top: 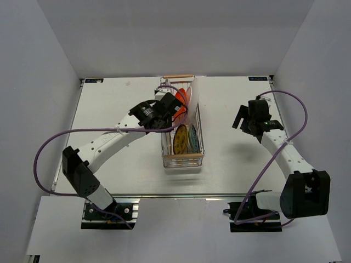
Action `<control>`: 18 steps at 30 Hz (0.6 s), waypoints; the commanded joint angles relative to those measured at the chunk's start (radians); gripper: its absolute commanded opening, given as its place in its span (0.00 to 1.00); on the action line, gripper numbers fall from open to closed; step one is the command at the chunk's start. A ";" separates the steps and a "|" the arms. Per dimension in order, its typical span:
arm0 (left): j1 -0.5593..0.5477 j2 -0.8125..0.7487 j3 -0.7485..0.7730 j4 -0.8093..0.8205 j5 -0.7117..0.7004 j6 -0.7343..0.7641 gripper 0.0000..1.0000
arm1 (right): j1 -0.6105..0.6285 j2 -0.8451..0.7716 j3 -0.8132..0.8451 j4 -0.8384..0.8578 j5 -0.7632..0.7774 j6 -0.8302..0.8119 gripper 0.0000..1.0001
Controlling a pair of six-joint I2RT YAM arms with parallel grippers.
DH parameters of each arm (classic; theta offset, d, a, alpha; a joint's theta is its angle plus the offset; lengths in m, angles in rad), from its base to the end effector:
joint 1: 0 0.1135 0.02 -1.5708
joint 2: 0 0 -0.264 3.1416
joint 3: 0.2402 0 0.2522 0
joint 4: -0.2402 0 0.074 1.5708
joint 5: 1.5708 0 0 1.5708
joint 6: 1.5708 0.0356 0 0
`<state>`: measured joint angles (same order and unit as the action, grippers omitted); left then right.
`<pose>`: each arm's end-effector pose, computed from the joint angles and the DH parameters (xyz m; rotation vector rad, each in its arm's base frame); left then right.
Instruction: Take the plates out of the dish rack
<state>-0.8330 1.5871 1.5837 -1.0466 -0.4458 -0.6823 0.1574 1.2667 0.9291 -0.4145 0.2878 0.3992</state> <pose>0.2281 -0.2281 0.3446 0.0371 2.4700 -0.0455 0.2692 0.0325 0.2670 0.4175 2.2470 -0.0459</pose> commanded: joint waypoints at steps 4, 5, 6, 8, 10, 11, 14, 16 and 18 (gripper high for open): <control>-0.038 0.028 0.091 -0.104 -0.106 -0.060 0.20 | -0.002 0.017 0.057 -0.018 0.025 -0.013 0.89; -0.038 0.030 0.104 -0.111 -0.114 -0.062 0.19 | -0.002 0.017 0.057 -0.020 0.024 -0.014 0.89; -0.038 0.028 0.107 -0.115 -0.123 -0.063 0.18 | -0.001 0.017 0.057 -0.018 0.022 -0.016 0.89; -0.047 0.031 0.120 -0.119 -0.129 -0.066 0.09 | -0.002 0.019 0.059 -0.017 0.019 -0.016 0.89; -0.048 0.033 0.131 -0.128 -0.136 -0.068 0.05 | -0.002 0.017 0.059 -0.017 0.017 -0.017 0.89; -0.048 0.034 0.137 -0.131 -0.139 -0.068 0.01 | -0.004 0.019 0.059 -0.017 0.019 -0.017 0.89; -0.057 0.042 0.165 -0.154 -0.152 -0.072 0.00 | -0.002 0.019 0.059 -0.020 0.013 -0.023 0.89; -0.057 0.043 0.188 -0.177 -0.163 -0.079 0.00 | -0.002 0.022 0.060 -0.020 0.005 -0.023 0.89; -0.057 0.047 0.209 -0.193 -0.165 -0.079 0.00 | -0.005 0.025 0.062 -0.018 0.004 -0.026 0.89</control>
<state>-0.8860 1.6566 1.7233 -1.2163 -0.5739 -0.7345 0.1574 1.2842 0.9428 -0.4252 0.2913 0.3847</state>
